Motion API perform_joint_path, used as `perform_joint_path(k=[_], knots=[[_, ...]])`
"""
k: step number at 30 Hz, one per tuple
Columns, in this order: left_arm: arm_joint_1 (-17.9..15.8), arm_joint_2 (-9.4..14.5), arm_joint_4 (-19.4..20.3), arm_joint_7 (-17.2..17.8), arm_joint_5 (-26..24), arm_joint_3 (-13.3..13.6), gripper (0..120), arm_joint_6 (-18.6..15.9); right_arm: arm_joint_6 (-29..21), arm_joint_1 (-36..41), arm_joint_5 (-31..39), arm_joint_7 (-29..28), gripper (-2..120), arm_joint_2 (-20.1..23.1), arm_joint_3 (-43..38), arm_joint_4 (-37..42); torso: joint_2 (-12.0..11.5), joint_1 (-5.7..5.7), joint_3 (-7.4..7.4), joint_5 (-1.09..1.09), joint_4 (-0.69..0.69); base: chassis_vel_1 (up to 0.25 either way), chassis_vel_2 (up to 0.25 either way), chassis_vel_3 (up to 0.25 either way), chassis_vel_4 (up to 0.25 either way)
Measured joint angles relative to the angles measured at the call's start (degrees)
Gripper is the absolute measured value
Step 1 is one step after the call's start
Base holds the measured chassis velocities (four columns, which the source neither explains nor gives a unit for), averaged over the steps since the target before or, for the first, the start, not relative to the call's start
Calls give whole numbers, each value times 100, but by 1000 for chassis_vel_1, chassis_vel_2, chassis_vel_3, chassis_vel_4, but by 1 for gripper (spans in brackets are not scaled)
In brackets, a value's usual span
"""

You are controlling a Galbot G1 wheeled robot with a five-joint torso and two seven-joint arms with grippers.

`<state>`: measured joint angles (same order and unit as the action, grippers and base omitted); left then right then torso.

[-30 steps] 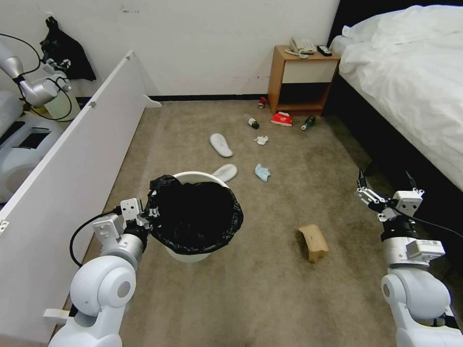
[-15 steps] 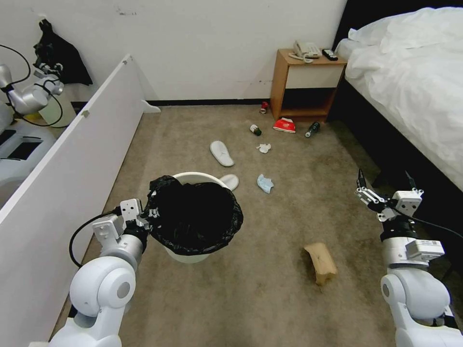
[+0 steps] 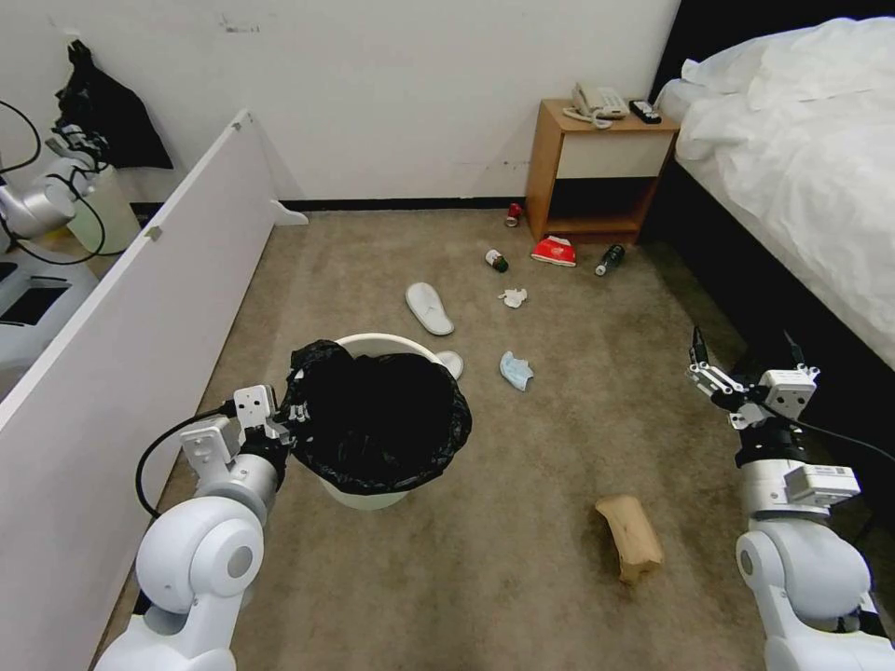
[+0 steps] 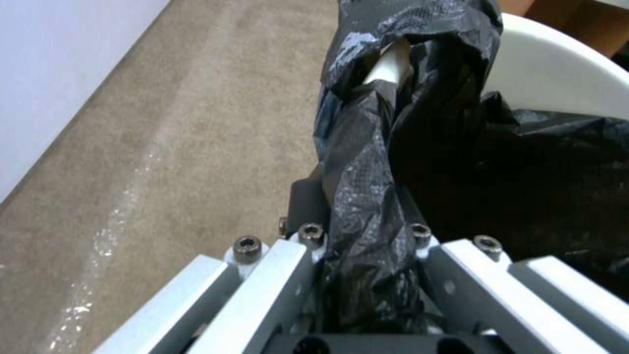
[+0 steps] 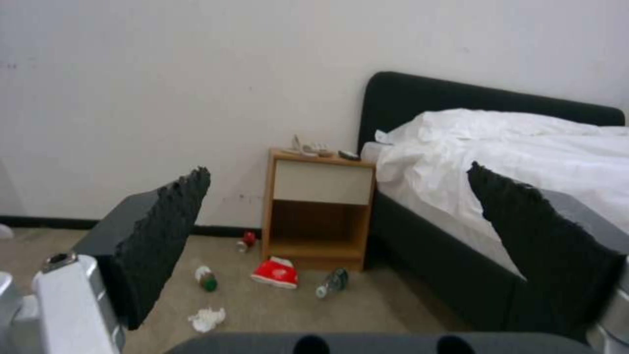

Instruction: Pick up the trash bin, then pick up the garbage from the floor and place it into the trash bin.

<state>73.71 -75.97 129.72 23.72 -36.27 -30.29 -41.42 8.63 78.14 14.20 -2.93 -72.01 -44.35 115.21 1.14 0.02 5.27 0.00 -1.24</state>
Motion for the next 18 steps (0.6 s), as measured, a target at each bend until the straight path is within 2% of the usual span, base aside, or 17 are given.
perform_joint_path(k=[18], knots=[[-3,-21,3,-2,-2,-2,5,1,69,-45,-7,-14,100,44,-11,-16,0,0,-1,0,0,-3,3,3,-4]])
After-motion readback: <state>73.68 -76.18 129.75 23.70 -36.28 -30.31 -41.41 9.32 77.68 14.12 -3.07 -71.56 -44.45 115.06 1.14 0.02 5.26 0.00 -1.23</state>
